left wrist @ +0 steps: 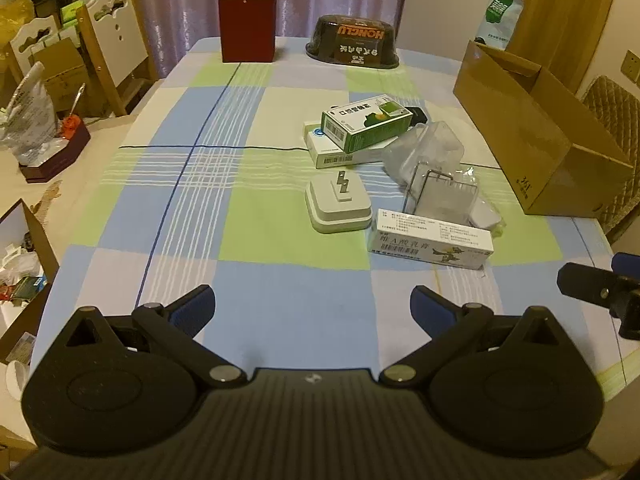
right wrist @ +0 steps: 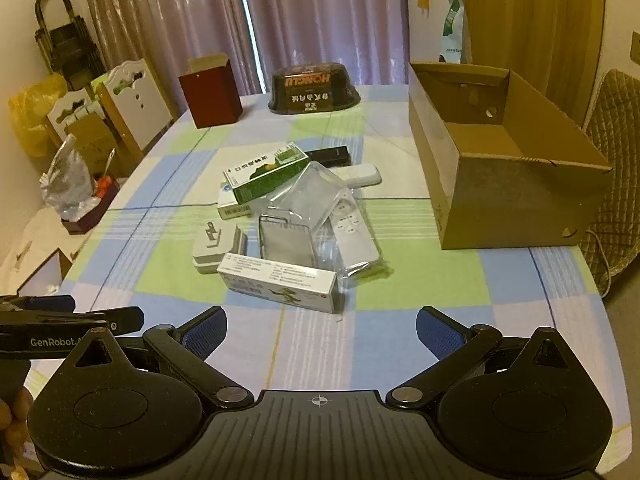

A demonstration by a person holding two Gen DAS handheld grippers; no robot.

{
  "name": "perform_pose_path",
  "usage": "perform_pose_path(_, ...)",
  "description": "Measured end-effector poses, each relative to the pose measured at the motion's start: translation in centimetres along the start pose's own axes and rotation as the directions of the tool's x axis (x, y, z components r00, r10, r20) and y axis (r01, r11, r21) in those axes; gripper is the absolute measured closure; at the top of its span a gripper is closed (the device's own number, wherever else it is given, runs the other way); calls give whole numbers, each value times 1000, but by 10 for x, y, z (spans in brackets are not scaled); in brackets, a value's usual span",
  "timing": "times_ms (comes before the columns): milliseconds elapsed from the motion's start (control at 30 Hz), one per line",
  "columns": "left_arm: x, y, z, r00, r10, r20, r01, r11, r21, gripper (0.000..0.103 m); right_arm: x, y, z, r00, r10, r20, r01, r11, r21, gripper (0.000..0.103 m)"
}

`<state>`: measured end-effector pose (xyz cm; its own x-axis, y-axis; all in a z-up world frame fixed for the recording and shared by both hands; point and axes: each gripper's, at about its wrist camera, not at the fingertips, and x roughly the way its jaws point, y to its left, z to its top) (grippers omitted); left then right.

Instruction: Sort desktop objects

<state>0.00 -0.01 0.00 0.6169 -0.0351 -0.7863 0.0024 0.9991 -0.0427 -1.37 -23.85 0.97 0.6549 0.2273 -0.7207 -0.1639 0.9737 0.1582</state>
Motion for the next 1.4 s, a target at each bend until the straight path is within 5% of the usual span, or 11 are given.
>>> perform_pose_path(1400, 2, -7, 0, 999, -24, -45, 26, 999, 41, 1, 2, 2, -3, 1000, -14, -7, 14, 1000, -26, 0)
